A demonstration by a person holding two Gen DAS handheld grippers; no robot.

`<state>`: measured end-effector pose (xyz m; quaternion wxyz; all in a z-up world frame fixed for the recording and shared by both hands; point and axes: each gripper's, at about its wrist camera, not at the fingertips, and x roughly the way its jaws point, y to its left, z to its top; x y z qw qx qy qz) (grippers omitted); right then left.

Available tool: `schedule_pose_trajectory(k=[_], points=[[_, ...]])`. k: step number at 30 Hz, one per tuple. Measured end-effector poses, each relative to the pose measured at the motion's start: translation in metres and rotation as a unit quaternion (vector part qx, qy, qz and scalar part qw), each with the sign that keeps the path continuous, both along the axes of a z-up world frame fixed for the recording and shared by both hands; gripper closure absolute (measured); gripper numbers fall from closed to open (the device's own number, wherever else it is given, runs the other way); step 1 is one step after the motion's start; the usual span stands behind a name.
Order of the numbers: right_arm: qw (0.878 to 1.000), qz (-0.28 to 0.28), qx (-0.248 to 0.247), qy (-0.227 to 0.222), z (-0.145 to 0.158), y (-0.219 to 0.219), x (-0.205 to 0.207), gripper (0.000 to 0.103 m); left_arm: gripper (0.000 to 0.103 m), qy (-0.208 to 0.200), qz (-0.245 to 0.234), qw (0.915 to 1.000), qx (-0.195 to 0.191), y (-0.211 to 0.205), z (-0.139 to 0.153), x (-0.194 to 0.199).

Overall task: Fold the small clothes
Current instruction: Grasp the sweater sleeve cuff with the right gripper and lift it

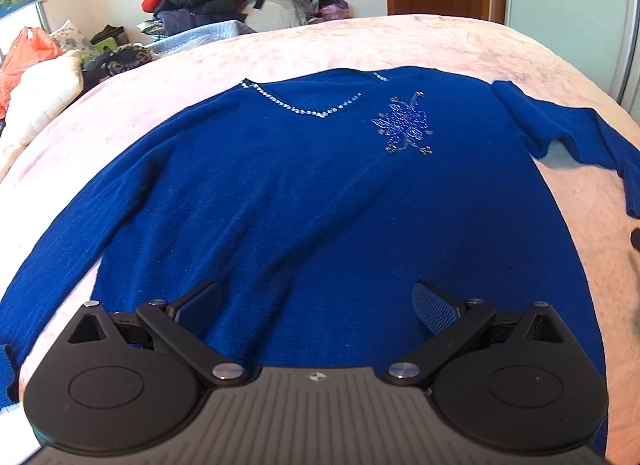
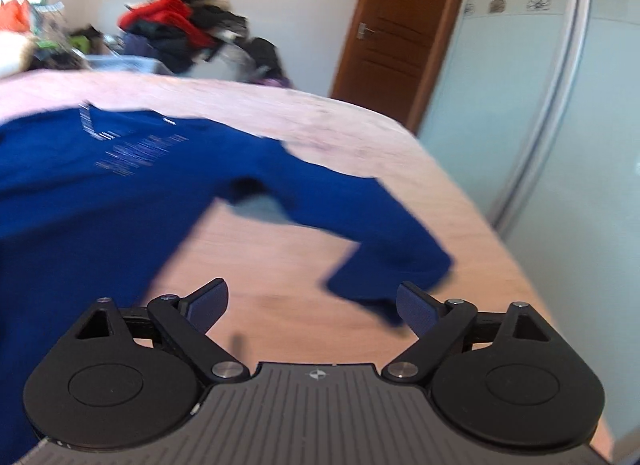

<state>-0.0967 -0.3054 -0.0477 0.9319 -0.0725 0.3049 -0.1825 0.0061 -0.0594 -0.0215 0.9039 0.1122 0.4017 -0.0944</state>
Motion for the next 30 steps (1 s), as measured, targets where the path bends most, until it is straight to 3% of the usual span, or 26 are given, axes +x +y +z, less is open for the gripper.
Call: schedule_pose_trajectory(k=[5, 10, 15, 18, 20, 23, 30], points=[[1.000, 0.003, 0.010, 0.028, -0.014, -0.031, 0.020, 0.027, 0.000, 0.001, 0.001, 1.0000, 0.007, -0.002, -0.003, 0.003], [0.999, 0.018, 0.014, 0.025, -0.019, -0.040, 0.037, 0.027, 0.000, 0.005, 0.003, 0.9999, 0.010, -0.005, -0.005, 0.008], [0.996, -0.006, 0.086, 0.007, -0.019, -0.066, 0.041, 0.033, 0.000, 0.003, -0.001, 0.9999, 0.010, -0.007, -0.005, 0.009], [0.994, -0.021, 0.103, -0.004, -0.020, -0.075, 0.039, 0.046, 0.000, 0.005, -0.001, 0.9999, 0.010, -0.007, -0.006, 0.010], [0.993, -0.031, 0.110, -0.010, -0.019, -0.079, 0.037, 0.068, 0.000, 0.006, 0.000, 0.9999, 0.008, -0.005, -0.006, 0.009], [0.991, -0.046, 0.121, -0.022, -0.019, -0.089, 0.034, 0.089, 0.000, 0.006, 0.001, 0.9999, 0.008, -0.003, -0.006, 0.010], [0.970, -0.058, 0.220, -0.081, -0.010, -0.115, 0.022, 0.092, 0.000, 0.003, 0.011, 0.9999, 0.010, 0.001, -0.004, 0.015]])
